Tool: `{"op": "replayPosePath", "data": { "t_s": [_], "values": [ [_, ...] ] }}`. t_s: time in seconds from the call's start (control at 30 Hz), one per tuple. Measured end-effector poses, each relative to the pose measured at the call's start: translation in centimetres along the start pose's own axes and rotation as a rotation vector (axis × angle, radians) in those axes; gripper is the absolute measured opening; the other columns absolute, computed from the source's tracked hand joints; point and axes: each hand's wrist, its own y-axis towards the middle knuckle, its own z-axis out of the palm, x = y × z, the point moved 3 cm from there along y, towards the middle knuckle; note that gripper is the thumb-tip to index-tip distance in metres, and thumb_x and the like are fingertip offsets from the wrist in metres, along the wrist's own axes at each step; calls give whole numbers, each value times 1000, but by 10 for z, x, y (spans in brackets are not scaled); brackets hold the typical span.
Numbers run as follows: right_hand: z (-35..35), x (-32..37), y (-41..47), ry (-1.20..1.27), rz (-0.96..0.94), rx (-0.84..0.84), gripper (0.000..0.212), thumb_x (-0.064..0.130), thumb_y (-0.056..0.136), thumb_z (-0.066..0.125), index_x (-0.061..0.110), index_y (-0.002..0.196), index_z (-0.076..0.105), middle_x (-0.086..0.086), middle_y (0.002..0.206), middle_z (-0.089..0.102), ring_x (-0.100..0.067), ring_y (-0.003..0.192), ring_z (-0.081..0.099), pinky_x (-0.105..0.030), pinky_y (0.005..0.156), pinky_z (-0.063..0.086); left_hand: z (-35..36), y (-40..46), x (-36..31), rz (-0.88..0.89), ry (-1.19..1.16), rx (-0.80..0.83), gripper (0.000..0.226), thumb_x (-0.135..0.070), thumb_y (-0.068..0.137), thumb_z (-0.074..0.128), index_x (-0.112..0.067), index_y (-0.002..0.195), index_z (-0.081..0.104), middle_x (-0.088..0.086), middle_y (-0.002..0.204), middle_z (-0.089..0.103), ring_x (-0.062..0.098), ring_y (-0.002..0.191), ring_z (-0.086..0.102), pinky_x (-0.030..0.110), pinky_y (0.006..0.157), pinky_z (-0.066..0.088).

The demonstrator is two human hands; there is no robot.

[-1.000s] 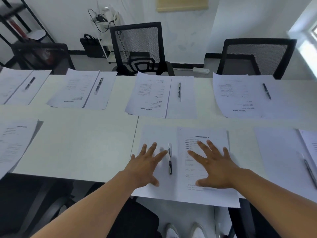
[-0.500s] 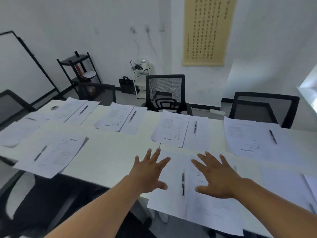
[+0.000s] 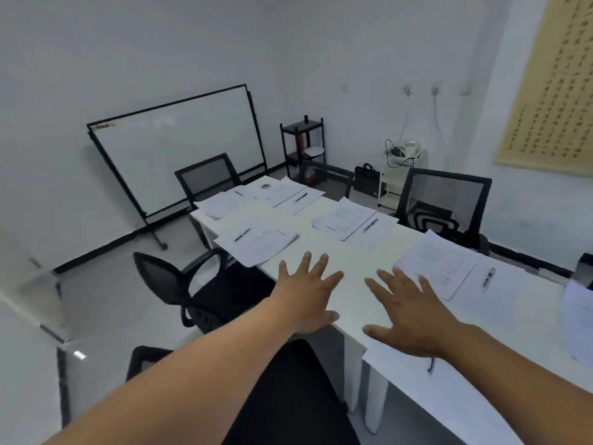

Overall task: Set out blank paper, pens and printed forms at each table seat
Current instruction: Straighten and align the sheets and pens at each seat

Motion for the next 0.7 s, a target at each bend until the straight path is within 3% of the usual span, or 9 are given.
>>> {"op": "replayPosePath", "data": {
  "t_s": [0.37, 0.7],
  "values": [
    [-47, 169, 40, 23, -201, -57, 100, 81, 96, 37, 34, 172, -7, 1, 181, -14, -26, 166, -19, -60, 132, -4, 8, -137, 146, -258, -67, -9, 92, -63, 103, 58, -36, 173, 4, 5, 183, -12, 39, 169, -11, 79, 127, 7],
    [-68, 375, 96, 66, -194, -152, 97, 78, 98, 41, 30, 172, 2, 0, 181, 0, -25, 168, -5, -55, 134, 8, 40, -205, 327, -276, -88, -47, 94, -61, 103, 61, -36, 173, 3, 4, 183, -12, 40, 169, -7, 79, 127, 14]
  ]
}}
